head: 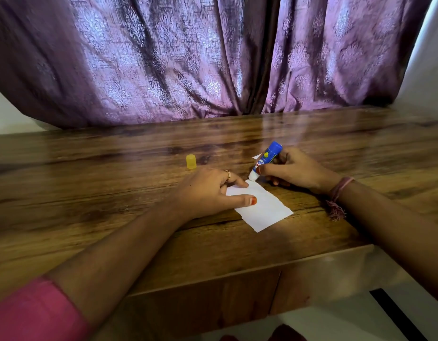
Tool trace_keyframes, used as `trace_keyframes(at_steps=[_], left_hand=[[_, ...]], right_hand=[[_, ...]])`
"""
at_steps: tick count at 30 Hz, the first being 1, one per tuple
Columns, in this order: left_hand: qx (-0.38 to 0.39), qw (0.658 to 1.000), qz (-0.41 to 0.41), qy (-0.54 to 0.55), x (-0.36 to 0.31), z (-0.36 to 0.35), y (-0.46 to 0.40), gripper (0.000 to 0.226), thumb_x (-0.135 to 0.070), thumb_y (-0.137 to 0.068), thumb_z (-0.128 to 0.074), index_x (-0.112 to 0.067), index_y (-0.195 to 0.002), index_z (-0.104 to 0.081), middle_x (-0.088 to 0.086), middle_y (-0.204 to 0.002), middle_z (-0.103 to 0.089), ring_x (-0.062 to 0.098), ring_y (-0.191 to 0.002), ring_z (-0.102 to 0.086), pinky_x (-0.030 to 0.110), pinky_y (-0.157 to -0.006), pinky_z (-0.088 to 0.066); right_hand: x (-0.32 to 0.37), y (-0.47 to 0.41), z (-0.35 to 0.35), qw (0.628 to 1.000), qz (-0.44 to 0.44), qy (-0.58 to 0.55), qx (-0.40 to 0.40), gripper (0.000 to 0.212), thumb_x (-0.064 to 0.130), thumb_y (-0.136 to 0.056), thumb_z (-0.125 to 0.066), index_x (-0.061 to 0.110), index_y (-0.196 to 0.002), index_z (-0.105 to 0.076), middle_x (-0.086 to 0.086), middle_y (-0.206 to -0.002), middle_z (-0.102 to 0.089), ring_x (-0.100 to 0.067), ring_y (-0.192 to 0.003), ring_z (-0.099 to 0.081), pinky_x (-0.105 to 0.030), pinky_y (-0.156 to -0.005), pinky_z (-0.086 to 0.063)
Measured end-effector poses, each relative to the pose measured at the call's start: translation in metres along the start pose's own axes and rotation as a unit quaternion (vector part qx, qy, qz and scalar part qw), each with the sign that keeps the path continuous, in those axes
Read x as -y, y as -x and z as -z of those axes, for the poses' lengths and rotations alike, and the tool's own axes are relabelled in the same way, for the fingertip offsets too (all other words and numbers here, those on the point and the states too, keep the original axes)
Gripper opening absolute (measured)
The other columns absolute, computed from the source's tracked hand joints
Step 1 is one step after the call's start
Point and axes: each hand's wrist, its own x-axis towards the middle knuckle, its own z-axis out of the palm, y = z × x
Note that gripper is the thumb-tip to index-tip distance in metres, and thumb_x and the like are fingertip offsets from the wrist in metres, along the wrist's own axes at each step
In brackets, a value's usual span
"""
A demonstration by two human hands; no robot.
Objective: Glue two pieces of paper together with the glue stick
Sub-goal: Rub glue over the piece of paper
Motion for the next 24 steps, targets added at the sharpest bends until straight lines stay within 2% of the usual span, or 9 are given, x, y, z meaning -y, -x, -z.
trace_keyframes(at_steps=[2,4,6,11,14,16,19,21,24], left_hand=[[0.002,1.000,0.002,0.001,-0.0008,-0.0001,0.0001,0.044,-0.060,-0.077,-0.062,-0.032,-0.111,-0.067,-0.042,-0.053,-0.047,-0.010,-0.061,-0.050,0.032,-0.053,-0.036],[0.002,1.000,0.011,0.007,-0.0010,-0.0002,-0.0003,0.045,-0.062,-0.076,-0.062,-0.033,-0.110,-0.068,-0.036,-0.052,-0.049,0.000,-0.058,-0.051,0.042,-0.063,-0.045],[0.001,1.000,0.017,0.009,-0.0001,-0.0004,-0.0009,0.045,-0.063,-0.075,-0.062,-0.035,-0.109,-0.068,-0.030,-0.050,-0.049,0.004,-0.058,-0.050,0.045,-0.067,-0.046],[0.004,1.000,0.018,0.015,0.0023,-0.0016,-0.0015,0.045,-0.064,-0.075,-0.061,-0.035,-0.108,-0.068,-0.027,-0.046,-0.049,-0.001,-0.053,-0.048,0.041,-0.061,-0.044],[0.004,1.000,0.023,0.014,0.0030,-0.0020,-0.0020,0.045,-0.064,-0.074,-0.061,-0.035,-0.108,-0.068,-0.025,-0.045,-0.048,-0.003,-0.052,-0.047,0.038,-0.058,-0.040],[0.002,1.000,0.025,0.014,0.0032,-0.0024,-0.0021,0.045,-0.064,-0.074,-0.061,-0.036,-0.108,-0.068,-0.019,-0.044,-0.047,0.001,-0.051,-0.047,0.035,-0.058,-0.036],[-0.003,0.999,0.026,0.021,0.0033,-0.0031,-0.0024,0.045,-0.063,-0.074,-0.063,-0.035,-0.108,-0.068,-0.011,-0.042,-0.042,0.005,-0.051,-0.045,0.037,-0.058,-0.037],[-0.002,0.999,0.026,0.022,0.0030,-0.0030,-0.0023,0.044,-0.062,-0.074,-0.063,-0.034,-0.108,-0.068,-0.014,-0.043,-0.046,0.004,-0.050,-0.045,0.039,-0.059,-0.040],[0.000,0.999,0.021,0.026,0.0028,-0.0028,-0.0014,0.042,-0.061,-0.075,-0.064,-0.033,-0.107,-0.069,-0.026,-0.046,-0.049,-0.003,-0.051,-0.047,0.032,-0.057,-0.037]], right_hand=[[0.0006,0.0005,0.0000,1.000,0.000,0.007,0.002,0.024,0.028,-0.086,-0.067,0.005,-0.093,-0.071,-0.032,-0.088,-0.068,-0.027,-0.062,-0.051,-0.026,-0.049,-0.037],[0.0013,0.0006,-0.0004,1.000,0.001,0.012,0.003,0.024,0.028,-0.086,-0.067,0.006,-0.093,-0.072,-0.031,-0.088,-0.069,-0.027,-0.062,-0.050,-0.026,-0.049,-0.036],[0.0027,0.0013,-0.0005,1.000,0.002,0.012,0.004,0.022,0.027,-0.085,-0.068,0.007,-0.092,-0.073,-0.032,-0.088,-0.068,-0.027,-0.063,-0.050,-0.029,-0.050,-0.035],[0.0050,0.0028,-0.0001,1.000,0.004,0.010,0.006,0.012,0.023,-0.084,-0.067,0.013,-0.086,-0.073,-0.031,-0.089,-0.068,-0.021,-0.061,-0.053,-0.028,-0.052,-0.038],[0.0040,0.0011,-0.0005,1.000,0.000,0.012,0.000,0.020,0.028,-0.084,-0.068,0.010,-0.090,-0.074,-0.031,-0.090,-0.069,-0.027,-0.064,-0.053,-0.030,-0.054,-0.037],[0.0036,0.0008,-0.0001,1.000,0.000,0.013,0.005,0.022,0.030,-0.083,-0.069,0.010,-0.090,-0.073,-0.031,-0.089,-0.069,-0.027,-0.064,-0.053,-0.032,-0.055,-0.037],[0.0039,0.0011,0.0002,1.000,0.008,0.010,0.010,0.012,0.026,-0.083,-0.069,0.016,-0.085,-0.074,-0.030,-0.088,-0.069,-0.020,-0.060,-0.055,-0.028,-0.052,-0.040],[0.0035,0.0006,-0.0001,1.000,0.011,0.011,0.003,0.012,0.027,-0.084,-0.069,0.018,-0.082,-0.075,-0.028,-0.086,-0.069,-0.018,-0.059,-0.055,-0.026,-0.051,-0.039],[0.0030,-0.0003,-0.0001,1.000,0.009,0.019,0.007,0.016,0.028,-0.084,-0.069,0.013,-0.087,-0.074,-0.030,-0.086,-0.068,-0.019,-0.058,-0.053,-0.028,-0.051,-0.038]])
